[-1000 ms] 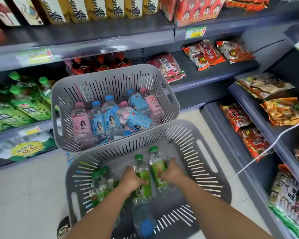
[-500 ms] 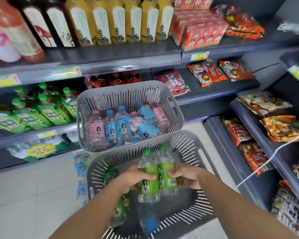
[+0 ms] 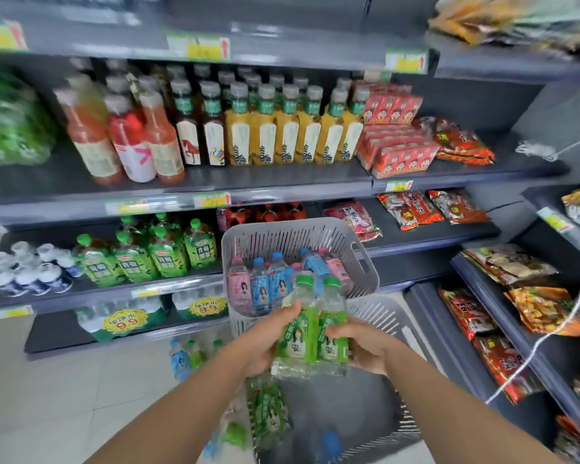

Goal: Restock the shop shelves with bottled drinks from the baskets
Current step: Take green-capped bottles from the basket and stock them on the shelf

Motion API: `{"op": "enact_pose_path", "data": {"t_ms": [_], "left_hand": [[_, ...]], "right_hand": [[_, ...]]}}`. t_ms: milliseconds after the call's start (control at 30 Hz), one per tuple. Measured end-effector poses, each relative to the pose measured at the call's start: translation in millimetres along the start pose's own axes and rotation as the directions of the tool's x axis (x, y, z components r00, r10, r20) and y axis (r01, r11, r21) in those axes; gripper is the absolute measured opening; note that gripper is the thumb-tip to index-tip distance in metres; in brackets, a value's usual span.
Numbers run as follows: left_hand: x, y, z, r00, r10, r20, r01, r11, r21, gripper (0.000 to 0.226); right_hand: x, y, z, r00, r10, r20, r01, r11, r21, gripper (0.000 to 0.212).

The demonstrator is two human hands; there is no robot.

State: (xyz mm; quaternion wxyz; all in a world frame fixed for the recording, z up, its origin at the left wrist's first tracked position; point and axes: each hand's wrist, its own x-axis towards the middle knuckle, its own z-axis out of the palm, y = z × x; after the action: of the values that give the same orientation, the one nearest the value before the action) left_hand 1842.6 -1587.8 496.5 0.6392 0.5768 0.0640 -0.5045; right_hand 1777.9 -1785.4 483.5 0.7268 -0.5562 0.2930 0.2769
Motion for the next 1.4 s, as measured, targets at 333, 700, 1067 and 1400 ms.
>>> {"op": "enact_pose_path", "data": {"t_ms": [333,700,1067,1400], "left_hand": [[-105,38,-109,0.948,0.231,-0.217,-0.265,0.954,-0.138,0.062],[-232,69,-249,0.821,0.461,-0.338,-0.503,0.863,-0.044,0.073],[-303,82,-365,0.664,0.524,-0.533,-0.628,0.778,-0.018,0.037],[-308,112,-445,0.62,0.534,-0.575,-0.65,0.76,0.004,0.097]], "right_hand": [[4,-57,154,0.975,-0.223,0.015,0.223,0.975,0.027,0.079],[17,-106,350,0.924,-0.357,0.138,0.37,0.924,-0.09,0.049],[46,-135,476,0.898,-0.414,0.149,0.438,0.808,-0.394,0.063],[109,-178,566,0.844,-0.49,0.219,0.534,0.723,-0.439,0.048]]}}
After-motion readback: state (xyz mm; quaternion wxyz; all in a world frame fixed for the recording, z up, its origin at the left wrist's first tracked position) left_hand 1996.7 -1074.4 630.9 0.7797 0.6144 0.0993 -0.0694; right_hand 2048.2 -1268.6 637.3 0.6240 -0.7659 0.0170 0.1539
